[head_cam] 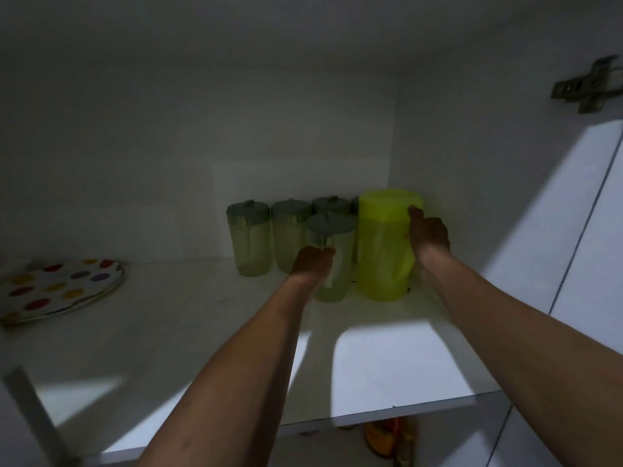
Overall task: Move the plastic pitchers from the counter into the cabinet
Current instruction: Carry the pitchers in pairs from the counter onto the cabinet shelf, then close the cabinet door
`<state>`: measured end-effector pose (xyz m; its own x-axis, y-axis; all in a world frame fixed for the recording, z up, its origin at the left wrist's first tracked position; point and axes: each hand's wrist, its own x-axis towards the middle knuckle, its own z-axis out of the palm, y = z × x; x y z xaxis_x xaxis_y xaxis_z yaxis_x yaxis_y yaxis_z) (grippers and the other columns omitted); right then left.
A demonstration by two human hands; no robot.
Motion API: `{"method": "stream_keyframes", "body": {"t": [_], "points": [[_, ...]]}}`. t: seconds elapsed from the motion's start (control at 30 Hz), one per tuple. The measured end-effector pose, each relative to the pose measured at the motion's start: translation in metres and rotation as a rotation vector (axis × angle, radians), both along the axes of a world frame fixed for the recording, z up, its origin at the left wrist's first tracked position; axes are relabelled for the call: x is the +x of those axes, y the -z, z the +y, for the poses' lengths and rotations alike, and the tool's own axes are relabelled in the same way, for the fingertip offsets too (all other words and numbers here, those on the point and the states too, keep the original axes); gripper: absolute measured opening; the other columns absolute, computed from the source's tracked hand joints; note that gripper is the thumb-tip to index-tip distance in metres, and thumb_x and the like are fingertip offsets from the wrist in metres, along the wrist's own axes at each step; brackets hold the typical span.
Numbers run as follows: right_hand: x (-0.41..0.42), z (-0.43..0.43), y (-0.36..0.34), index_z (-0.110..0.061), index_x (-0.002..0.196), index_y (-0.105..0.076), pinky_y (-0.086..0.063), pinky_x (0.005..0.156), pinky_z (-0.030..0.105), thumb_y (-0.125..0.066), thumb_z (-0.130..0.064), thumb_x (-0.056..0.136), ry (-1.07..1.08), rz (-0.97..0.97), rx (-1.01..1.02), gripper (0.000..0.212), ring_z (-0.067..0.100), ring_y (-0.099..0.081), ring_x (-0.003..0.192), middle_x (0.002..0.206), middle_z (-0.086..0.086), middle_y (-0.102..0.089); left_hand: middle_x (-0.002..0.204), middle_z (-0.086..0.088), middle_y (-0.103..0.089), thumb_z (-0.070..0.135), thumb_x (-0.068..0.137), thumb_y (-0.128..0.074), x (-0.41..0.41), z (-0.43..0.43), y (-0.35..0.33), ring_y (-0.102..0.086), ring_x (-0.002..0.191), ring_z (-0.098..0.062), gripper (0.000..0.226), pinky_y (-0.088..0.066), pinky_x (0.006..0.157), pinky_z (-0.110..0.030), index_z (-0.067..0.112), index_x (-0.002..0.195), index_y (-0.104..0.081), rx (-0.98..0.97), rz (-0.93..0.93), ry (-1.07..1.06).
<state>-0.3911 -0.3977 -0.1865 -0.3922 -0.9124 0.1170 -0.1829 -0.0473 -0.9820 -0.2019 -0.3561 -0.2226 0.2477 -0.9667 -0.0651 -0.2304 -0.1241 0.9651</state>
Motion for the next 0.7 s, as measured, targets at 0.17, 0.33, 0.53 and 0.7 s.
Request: {"method": "stream_keyframes", "body": {"t": [0.17,0.33,0.53,0.7], "points": [[-0.013,0.042,0.001,-0.011,0.123,-0.049,-0.045,0.1,0.046,-0.053,-0.056,0.087,0.054,0.179,-0.066,0.058,0.039,-0.054,0.119,0.13,0.018,-0.058,0.133,-0.031,-0.058,0.056,0.082,-0.055,-0.004,0.027,-0.004,-0.058,0.12,-0.045,0.08,-0.052,0.094,-0.048,-0.005,0.132,-0.05,-0.031,-0.129,-0.035],[-0.03,0.097,-0.007,-0.013,0.121,-0.053,-0.046,0.097,0.04,-0.06,-0.043,0.084,-0.04,0.292,-0.067,0.049,0.034,-0.054,0.118,0.126,0.012,-0.058,0.133,-0.021,-0.056,0.043,0.085,-0.062,-0.021,0.088,-0.019,-0.055,0.121,-0.039,0.059,-0.048,0.105,-0.049,0.005,0.128,-0.05,-0.087,-0.163,-0.034],[-0.059,0.189,-0.006,-0.015,0.108,-0.054,-0.037,0.076,0.029,-0.061,-0.031,0.089,-0.174,0.309,-0.107,0.026,0.023,-0.05,0.096,0.107,0.003,-0.055,0.139,-0.016,-0.052,0.036,0.094,-0.064,-0.061,0.183,-0.032,-0.055,0.122,-0.035,0.054,-0.048,0.105,-0.045,0.01,0.137,-0.045,-0.116,-0.207,-0.037],[-0.083,0.257,-0.012,-0.014,0.104,-0.057,-0.037,0.062,0.027,-0.062,-0.026,0.088,-0.245,0.291,-0.118,0.021,0.018,-0.054,0.088,0.093,-0.003,-0.055,0.14,-0.017,-0.054,0.031,0.095,-0.065,-0.096,0.255,-0.045,-0.054,0.128,-0.036,0.056,-0.046,0.109,-0.048,0.012,0.142,-0.043,-0.131,-0.238,0.039]]}}
